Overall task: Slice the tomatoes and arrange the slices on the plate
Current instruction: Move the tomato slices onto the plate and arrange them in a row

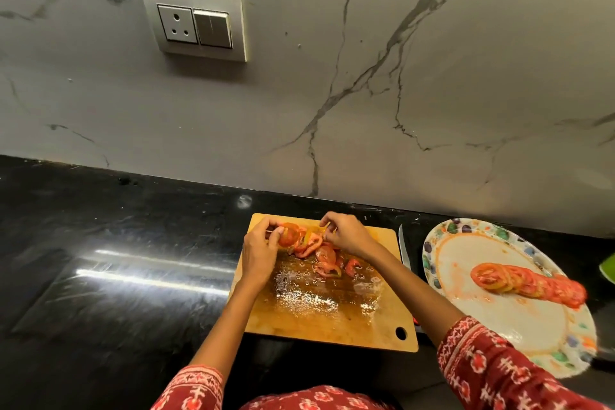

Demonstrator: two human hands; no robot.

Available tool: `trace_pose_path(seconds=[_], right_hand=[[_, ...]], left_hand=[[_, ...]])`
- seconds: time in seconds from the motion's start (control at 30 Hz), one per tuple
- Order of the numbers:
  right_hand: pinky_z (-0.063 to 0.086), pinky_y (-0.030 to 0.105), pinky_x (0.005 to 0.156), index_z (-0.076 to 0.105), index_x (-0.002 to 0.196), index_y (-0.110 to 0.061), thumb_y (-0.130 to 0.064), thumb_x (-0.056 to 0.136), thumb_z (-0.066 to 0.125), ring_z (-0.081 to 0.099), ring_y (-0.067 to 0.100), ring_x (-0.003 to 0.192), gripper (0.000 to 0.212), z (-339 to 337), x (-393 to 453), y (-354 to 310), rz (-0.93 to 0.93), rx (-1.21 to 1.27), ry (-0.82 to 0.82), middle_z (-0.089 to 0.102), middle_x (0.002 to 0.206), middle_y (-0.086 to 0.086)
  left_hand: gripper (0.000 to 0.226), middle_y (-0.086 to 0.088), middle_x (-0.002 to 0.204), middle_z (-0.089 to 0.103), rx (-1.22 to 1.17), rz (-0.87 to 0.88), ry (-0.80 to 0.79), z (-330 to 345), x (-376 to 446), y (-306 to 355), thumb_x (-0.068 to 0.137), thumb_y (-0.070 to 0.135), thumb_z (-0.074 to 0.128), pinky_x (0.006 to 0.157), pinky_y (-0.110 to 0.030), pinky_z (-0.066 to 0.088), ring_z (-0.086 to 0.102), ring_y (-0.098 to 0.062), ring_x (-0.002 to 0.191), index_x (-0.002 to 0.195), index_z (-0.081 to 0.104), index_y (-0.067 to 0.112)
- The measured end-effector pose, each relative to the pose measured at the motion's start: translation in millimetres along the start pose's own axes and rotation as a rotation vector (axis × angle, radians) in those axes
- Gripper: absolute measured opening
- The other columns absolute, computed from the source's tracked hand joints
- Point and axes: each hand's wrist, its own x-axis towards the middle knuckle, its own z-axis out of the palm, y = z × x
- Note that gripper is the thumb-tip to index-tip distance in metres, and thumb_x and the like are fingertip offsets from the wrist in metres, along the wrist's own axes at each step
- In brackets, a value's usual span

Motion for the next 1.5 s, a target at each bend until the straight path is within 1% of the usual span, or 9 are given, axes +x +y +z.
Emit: trace_pose_path(seconds=[0.27,0.43,0.5,0.6,0.8,1.03,1.23,1.33,1.5], right_hand=[[0.046,0.028,0.074,0.056,0.118,-0.012,-0.026,0.088,0.062,0.058,0.022,0.102,0.034,23.7,6.6,-15.1,0.07,-0.214,-0.022,0.062,0.11,0.007],[0.043,0.022,0.063,0.064,0.099,-0.011,-0.014,0.085,0.063,0.056,0.014,0.084,0.014,20.4,6.7,-11.2,0.108,0.003,-0.035,0.062,0.091,0.005],[0.048,0.024,0.069,0.063,0.09,-0.013,-0.013,0.084,0.065,0.057,0.014,0.084,0.006,17.9,7.2,-9.1,0.108,0.067,-0.054,0.065,0.095,0.006],[0.052,0.031,0.08,0.055,0.078,-0.018,-0.007,0.084,0.064,0.06,0.015,0.086,0.015,17.0,6.1,-11.0,0.099,0.11,-0.121,0.062,0.089,0.004],[0.05,0.03,0.075,0.054,0.103,-0.015,-0.021,0.079,0.071,0.058,0.018,0.09,0.03,25.6,1.1,-17.1,0.096,0.012,-0.113,0.061,0.096,0.004],[0.039,0.016,0.058,0.051,0.113,-0.014,-0.018,0.079,0.073,0.052,0.012,0.083,0.041,32.7,-3.8,-24.3,0.104,0.102,-0.115,0.055,0.092,0.0],[0.047,0.021,0.068,0.056,0.076,-0.019,-0.009,0.076,0.073,0.052,0.008,0.082,0.02,14.0,-6.0,-16.1,0.062,0.162,-0.186,0.054,0.084,-0.005],[0.051,0.032,0.079,0.062,0.079,-0.016,-0.009,0.076,0.075,0.057,0.017,0.09,0.015,3.1,-9.7,-8.5,0.03,0.186,-0.177,0.06,0.087,0.001],[0.051,0.031,0.079,0.064,0.085,-0.014,-0.009,0.076,0.075,0.058,0.016,0.089,0.015,-6.1,-17.8,-1.3,0.031,0.242,-0.115,0.062,0.09,0.004]], left_hand=[[0.006,0.004,0.095,0.061,0.008,-0.005,0.031,-1.4,0.5,-2.4,0.094,0.02,0.052,0.066,-0.013,0.048,0.058,-0.008,0.087,0.093,0.058,0.021],[0.006,0.006,0.093,0.061,-0.004,-0.03,0.044,-6.1,-0.6,-3.6,0.093,0.019,0.053,0.064,-0.012,0.047,0.057,-0.005,0.084,0.094,0.06,0.019],[0.007,0.005,0.092,0.061,-0.011,-0.032,0.041,-7.1,0.0,-3.3,0.093,0.017,0.054,0.064,-0.012,0.046,0.057,-0.005,0.083,0.095,0.06,0.017],[0.006,0.004,0.091,0.063,-0.018,-0.022,0.03,-6.4,0.6,-5.0,0.093,0.017,0.054,0.065,-0.015,0.049,0.059,-0.007,0.084,0.093,0.06,0.018],[0.006,0.005,0.091,0.061,-0.01,-0.029,0.039,-6.0,-2.2,-3.4,0.092,0.017,0.055,0.064,-0.014,0.047,0.057,-0.004,0.082,0.092,0.06,0.02],[0.006,0.005,0.089,0.06,0.021,-0.024,0.035,-9.3,-9.5,-3.7,0.092,0.016,0.056,0.061,-0.014,0.045,0.056,-0.008,0.084,0.091,0.061,0.017],[0.006,0.004,0.091,0.061,0.002,-0.046,0.04,-17.2,-10.7,-6.1,0.092,0.016,0.056,0.064,-0.018,0.047,0.057,-0.01,0.087,0.092,0.061,0.016],[0.007,0.002,0.092,0.062,0.002,-0.052,0.029,-15.7,-11.5,-6.3,0.091,0.016,0.056,0.066,-0.019,0.048,0.057,-0.011,0.088,0.093,0.062,0.015],[0.006,0.003,0.092,0.062,-0.004,-0.047,-0.004,-10.5,-13.3,-4.9,0.091,0.016,0.056,0.066,-0.017,0.047,0.057,-0.011,0.087,0.09,0.061,0.019]])
